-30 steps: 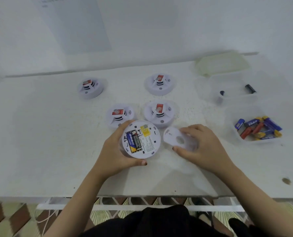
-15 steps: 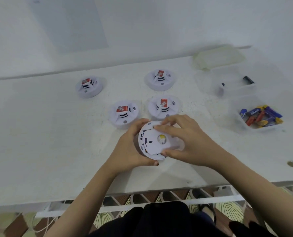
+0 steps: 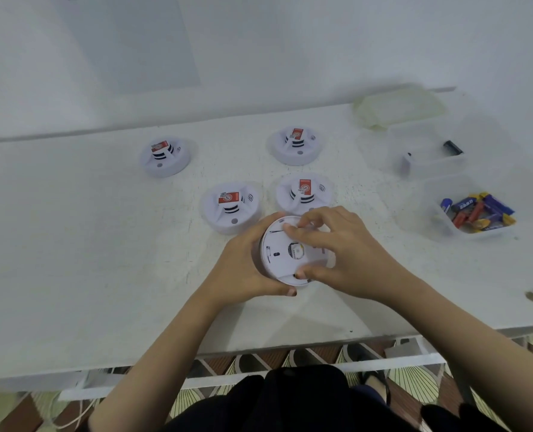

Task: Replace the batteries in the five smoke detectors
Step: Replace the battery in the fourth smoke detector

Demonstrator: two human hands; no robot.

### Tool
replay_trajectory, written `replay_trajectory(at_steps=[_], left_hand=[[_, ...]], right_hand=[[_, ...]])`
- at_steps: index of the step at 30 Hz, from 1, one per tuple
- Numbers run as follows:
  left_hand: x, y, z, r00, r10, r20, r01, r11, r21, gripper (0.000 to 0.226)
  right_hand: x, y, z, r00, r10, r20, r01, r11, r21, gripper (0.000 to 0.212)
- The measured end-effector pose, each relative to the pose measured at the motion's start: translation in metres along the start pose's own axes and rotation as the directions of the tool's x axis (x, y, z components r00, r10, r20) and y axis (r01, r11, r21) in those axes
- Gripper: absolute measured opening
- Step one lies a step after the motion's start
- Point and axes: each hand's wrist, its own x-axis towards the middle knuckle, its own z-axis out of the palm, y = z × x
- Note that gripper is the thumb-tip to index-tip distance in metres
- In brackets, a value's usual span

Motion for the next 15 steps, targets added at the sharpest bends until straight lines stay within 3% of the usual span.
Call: replay_trajectory(at_steps=[10, 15], left_hand=[[0.001, 0.000, -0.002, 1.000, 0.025, 0.011, -0.025, 1.000, 0.009, 0.099], [-0.001, 0.001, -0.002, 0.999, 0.040, -0.002, -0.040, 0.999, 0.008, 0.098]], right_hand=[[0.004, -0.011, -0.006, 0.998, 0.056, -0.014, -0.058, 0.989, -0.136, 0.059], [0.002, -0.015, -0.002, 0.994, 0.104, -0.015, -0.105, 0.988, -0.112, 0.064]])
